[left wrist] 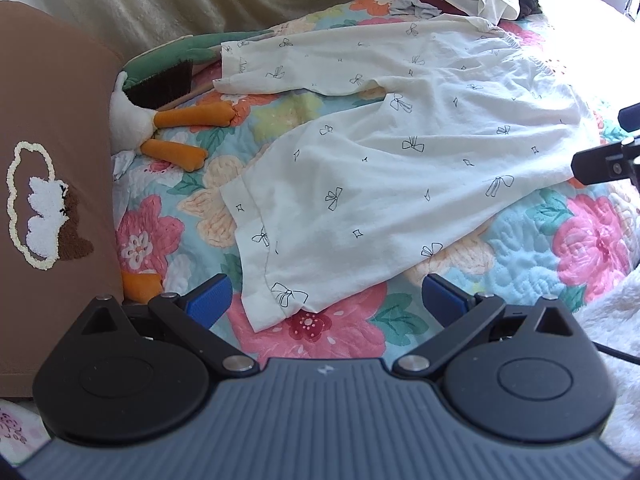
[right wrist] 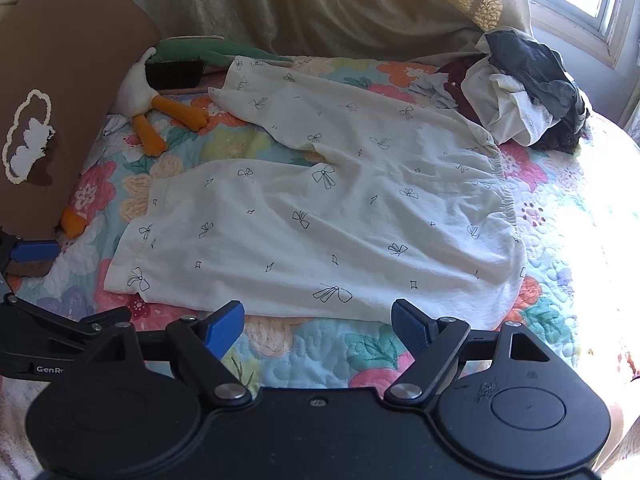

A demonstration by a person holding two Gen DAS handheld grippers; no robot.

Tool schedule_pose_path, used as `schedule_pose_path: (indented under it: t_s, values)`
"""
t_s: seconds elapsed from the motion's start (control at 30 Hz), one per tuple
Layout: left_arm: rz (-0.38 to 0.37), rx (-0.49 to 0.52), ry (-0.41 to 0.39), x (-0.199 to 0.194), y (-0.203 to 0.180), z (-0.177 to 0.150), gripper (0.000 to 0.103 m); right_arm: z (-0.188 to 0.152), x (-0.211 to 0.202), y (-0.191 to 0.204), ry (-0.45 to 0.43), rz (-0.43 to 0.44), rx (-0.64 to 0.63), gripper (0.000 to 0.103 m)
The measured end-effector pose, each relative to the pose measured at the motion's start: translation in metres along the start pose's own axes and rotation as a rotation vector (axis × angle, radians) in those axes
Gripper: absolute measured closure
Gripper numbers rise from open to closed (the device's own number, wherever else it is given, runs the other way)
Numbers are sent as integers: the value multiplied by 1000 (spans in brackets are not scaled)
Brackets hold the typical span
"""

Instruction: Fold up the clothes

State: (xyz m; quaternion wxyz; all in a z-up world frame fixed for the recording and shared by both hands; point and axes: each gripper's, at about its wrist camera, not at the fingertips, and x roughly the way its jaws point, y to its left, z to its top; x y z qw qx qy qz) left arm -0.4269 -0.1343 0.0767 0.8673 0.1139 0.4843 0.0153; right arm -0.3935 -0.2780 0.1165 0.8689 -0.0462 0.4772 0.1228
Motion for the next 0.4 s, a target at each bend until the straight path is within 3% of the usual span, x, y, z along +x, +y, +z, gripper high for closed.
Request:
schedule_pose_path:
  t_s: [0.4]
  values:
    - [-10,-21,11,1,1,1,0,-1,-1,2,-5,-4,-10,19]
